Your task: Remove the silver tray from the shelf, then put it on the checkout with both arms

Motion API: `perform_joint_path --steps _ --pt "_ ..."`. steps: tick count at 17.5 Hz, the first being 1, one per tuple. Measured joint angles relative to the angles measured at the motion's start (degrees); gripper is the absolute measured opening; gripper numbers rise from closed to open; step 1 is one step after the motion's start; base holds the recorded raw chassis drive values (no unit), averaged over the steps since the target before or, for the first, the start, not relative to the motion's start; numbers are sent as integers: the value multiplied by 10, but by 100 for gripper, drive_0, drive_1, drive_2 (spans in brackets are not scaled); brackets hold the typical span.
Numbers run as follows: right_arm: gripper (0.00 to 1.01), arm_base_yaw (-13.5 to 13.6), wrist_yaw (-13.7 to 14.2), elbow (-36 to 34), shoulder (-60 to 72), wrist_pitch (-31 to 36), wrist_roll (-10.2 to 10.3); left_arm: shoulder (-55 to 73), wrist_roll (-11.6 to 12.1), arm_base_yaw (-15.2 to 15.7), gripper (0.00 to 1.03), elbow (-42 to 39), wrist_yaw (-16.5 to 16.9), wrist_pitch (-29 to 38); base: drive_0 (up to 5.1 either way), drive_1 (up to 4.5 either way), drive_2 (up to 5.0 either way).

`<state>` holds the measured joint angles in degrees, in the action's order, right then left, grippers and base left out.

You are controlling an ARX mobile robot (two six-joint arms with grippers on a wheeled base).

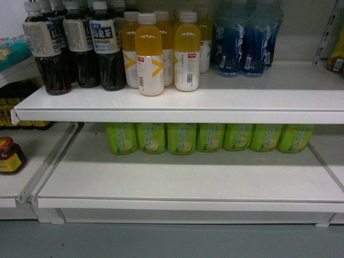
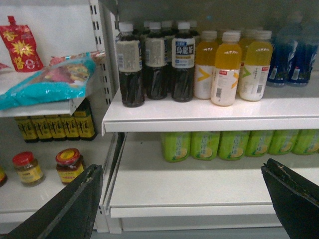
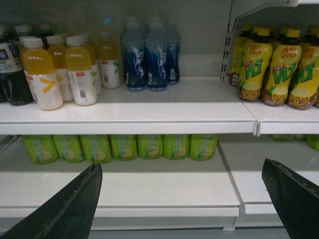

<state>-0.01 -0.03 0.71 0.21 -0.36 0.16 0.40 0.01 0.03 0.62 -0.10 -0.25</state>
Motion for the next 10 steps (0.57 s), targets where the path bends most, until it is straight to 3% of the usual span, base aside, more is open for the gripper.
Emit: perform_joint_path --steps 10 --pt "98 0 0 0 0 0 0 0 0 0 98 0 1 0 0 0 0"
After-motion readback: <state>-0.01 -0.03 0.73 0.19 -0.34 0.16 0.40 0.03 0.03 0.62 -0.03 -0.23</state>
